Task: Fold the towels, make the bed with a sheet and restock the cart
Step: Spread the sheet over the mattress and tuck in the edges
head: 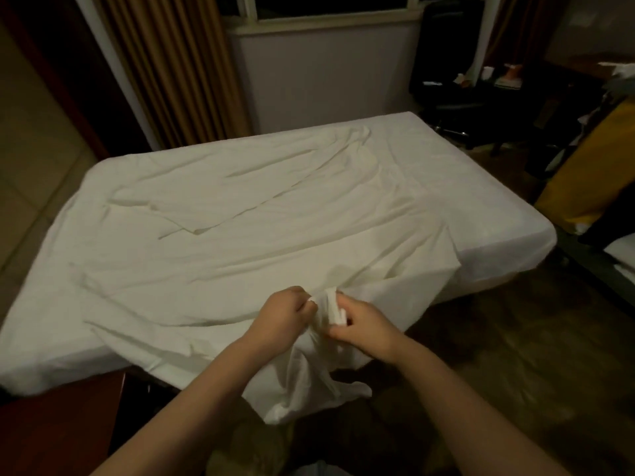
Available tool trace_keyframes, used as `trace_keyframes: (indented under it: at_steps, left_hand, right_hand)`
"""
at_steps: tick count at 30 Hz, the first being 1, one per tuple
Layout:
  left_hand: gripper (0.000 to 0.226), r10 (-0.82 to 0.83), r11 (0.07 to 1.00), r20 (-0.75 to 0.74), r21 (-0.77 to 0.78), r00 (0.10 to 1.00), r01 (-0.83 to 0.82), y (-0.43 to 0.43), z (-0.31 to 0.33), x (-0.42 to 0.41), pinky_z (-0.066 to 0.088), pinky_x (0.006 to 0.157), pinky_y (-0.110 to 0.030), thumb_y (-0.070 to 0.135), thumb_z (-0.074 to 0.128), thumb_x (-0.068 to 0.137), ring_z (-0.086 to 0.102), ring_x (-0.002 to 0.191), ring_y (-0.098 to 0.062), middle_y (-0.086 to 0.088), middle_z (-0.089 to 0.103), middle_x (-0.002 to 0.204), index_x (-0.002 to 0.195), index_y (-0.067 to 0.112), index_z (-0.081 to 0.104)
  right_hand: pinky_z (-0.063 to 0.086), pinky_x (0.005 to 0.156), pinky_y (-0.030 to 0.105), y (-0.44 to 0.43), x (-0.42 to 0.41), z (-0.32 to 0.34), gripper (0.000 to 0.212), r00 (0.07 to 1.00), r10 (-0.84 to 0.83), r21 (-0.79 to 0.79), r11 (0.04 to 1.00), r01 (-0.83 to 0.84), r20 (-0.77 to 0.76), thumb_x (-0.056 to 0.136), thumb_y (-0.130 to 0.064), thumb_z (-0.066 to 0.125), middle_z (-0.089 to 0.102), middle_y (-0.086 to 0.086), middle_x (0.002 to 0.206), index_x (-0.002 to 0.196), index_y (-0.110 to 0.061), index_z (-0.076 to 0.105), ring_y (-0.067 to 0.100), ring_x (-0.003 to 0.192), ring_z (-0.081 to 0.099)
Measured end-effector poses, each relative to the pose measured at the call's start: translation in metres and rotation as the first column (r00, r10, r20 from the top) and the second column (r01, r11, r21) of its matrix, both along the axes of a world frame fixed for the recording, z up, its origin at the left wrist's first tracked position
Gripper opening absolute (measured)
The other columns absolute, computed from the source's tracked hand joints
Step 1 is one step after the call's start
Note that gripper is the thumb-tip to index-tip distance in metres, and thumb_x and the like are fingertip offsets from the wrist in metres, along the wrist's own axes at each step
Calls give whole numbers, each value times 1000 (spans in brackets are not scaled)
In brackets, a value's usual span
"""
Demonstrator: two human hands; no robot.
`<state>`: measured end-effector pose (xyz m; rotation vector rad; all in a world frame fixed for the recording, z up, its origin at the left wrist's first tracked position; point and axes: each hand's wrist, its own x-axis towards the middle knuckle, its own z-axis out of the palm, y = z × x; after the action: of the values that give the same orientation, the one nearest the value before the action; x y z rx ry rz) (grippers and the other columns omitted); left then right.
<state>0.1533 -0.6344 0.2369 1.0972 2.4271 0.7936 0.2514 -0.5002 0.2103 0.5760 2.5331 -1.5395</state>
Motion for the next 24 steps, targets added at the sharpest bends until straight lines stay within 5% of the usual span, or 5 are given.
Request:
trace_keyframes:
  at_steps: [4,8,17,20,24]
  left_hand:
    - [36,92,993,15,69,996,-93,2,9,-19,34,67,-31,27,43,90,48,70,-19,-6,49,76,62,8,51]
    - [20,269,935,57,226,962,-275,-6,9,-66,38,71,-17,21,60,91,55,79,-16,-1,57,79,92,8,74]
    - [45,525,832,-84,261,847,-489,-3,-9,-272,34,88,-25,22,52,96,51,108,-26,-11,49,121,140,14,45]
    - [56,594,798,-121,213,795,-564,-2,-12,-356,34,103,-36,24,54,94,43,125,-36,-22,35,142,145,11,34]
    - [53,646,763,-195,118,738,-636,-9,-24,-456,33,103,-42,20,54,93,38,124,-41,-28,35,135,138,-1,35]
  right_hand:
    - [36,87,14,-11,-48,8,58,998,-18,128,991,26,-57,91,-27,61,55,2,135,144,-19,41,14,121,52]
    - [36,75,21,7,-92,11,31,984,-142,213,963,163,-110,94,-24,56,64,10,117,121,-10,60,26,110,58]
    - [39,81,30,109,-273,11,25,792,-500,219,778,588,-349,94,-12,50,64,20,113,114,-1,60,34,105,58]
    - [40,85,33,145,-345,17,28,697,-611,198,682,704,-374,94,-11,48,64,21,113,117,-2,59,36,106,57]
    - [38,93,34,185,-415,7,34,677,-668,264,623,736,-309,97,-14,45,61,20,122,128,-5,55,36,114,54]
